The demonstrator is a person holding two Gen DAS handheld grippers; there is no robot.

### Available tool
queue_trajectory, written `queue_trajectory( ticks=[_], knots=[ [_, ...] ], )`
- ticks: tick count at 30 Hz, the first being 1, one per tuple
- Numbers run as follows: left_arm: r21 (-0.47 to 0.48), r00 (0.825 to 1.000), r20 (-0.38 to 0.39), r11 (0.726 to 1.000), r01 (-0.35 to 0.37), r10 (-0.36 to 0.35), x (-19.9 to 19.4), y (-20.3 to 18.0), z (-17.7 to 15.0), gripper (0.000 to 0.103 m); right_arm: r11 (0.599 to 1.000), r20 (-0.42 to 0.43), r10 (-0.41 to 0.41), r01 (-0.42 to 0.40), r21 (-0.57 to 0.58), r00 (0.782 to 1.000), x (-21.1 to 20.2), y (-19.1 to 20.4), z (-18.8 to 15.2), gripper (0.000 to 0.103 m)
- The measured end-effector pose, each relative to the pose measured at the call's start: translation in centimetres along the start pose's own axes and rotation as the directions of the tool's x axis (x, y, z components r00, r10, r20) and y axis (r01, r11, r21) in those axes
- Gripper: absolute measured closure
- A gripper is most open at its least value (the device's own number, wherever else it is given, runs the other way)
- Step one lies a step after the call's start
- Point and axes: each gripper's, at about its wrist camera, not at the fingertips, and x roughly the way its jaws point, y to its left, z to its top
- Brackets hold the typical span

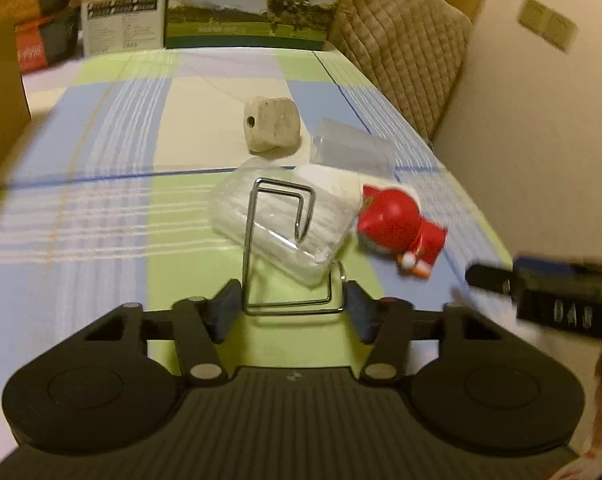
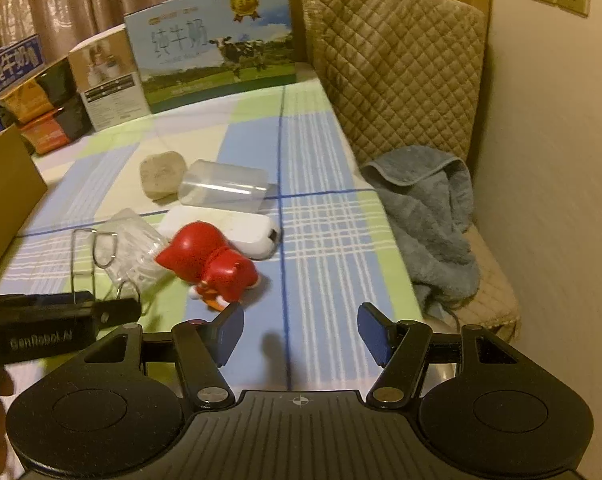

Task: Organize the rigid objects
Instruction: 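Close the left tool on the metal wire rack and lift it, then grasp the red figurine with the right tool while the left tool holds the wire rack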

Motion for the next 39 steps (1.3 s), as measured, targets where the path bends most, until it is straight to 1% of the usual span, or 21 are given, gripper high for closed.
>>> queue_trajectory(
  ticks=[3, 5, 8, 11, 13, 15, 17, 20, 25, 29, 30, 31, 32, 37, 39],
  knots=[
    [0.106, 1.000, -0.024, 0.994, -0.007, 0.009, -1.8, 1.2, -0.4, 0.055, 1.000, 0.008, 0.016, -0.016, -0.011, 1.000, -0.1, 0.7, 0.1, 0.042],
    [0.176, 0.999, -0.044, 0.984, -0.006, 0.014, -2.8, 2.0, -0.8, 0.055, 0.999, 0.010, 0.029, -0.029, -0.018, 1.000, -0.1, 1.2, 0.1, 0.042],
    [0.223, 0.999, -0.053, 0.975, 0.005, 0.007, -3.9, 3.3, -1.7, 0.055, 0.998, 0.017, 0.048, -0.047, -0.037, 0.999, -0.1, 2.1, 0.2, 0.042],
    [0.209, 0.999, -0.036, 0.978, 0.004, 0.003, -4.0, 4.3, -2.4, 0.055, 0.996, 0.018, 0.062, -0.061, -0.062, 0.998, 0.0, 3.1, 0.1, 0.042],
    [0.216, 1.000, -0.006, 0.976, -0.008, 0.009, -4.0, 4.3, -2.5, 0.047, 0.995, 0.017, 0.068, -0.066, -0.078, 0.998, 0.1, 3.6, 0.2, 0.042],
    [0.255, 1.000, 0.029, 0.967, -0.016, 0.009, -4.0, 4.1, -2.8, 0.045, 0.994, 0.018, 0.068, -0.067, -0.089, 0.997, 0.3, 3.9, 0.2, 0.042],
    [0.291, 0.998, 0.053, 0.956, -0.038, 0.024, -4.0, 4.0, -3.0, 0.044, 0.993, 0.019, 0.069, -0.067, -0.094, 0.997, 0.5, 3.9, 0.1, 0.042],
    [0.278, 0.999, 0.030, 0.960, -0.020, 0.012, -3.8, 4.4, -3.1, 0.044, 0.994, 0.018, 0.064, -0.062, -0.088, 0.998, 0.6, 3.7, 0.1, 0.042],
    [0.325, 0.999, 0.045, 0.945, -0.031, 0.018, -3.5, 3.7, -3.3, 0.044, 0.995, 0.016, 0.063, -0.062, -0.077, 0.998, 0.6, 3.2, 0.1, 0.042],
    [0.351, 0.999, 0.036, 0.936, -0.029, 0.017, -2.9, 3.5, -3.3, 0.044, 0.995, 0.011, 0.066, -0.065, -0.080, 0.998, 0.6, 3.2, 0.1, 0.042],
    [0.350, 0.999, 0.036, 0.936, -0.032, 0.021, -2.8, 3.5, -3.2, 0.045, 0.995, 0.009, 0.066, -0.065, -0.081, 0.998, 0.6, 3.2, 0.1, 0.042],
    [0.349, 0.999, 0.039, 0.937, -0.037, 0.025, -2.8, 3.6, -3.2, 0.049, 0.995, 0.008, 0.066, -0.065, -0.081, 0.998, 0.7, 3.2, 0.1, 0.042],
    [0.346, 0.999, 0.038, 0.937, -0.035, 0.024, -2.8, 3.6, -3.2, 0.051, 0.995, 0.008, 0.067, -0.066, -0.081, 0.998, 0.7, 3.2, 0.1, 0.042],
    [0.324, 1.000, 0.018, 0.946, -0.026, 0.022, -3.0, 3.9, -3.0, 0.053, 0.994, 0.008, 0.069, -0.068, -0.089, 0.998, 0.8, 3.6, 0.1, 0.042],
    [0.307, 1.000, 0.022, 0.952, -0.023, 0.017, -3.3, 3.9, -2.9, 0.053, 0.993, 0.010, 0.065, -0.064, -0.097, 0.998, 0.8, 3.7, 0.1, 0.042]
  ],
)
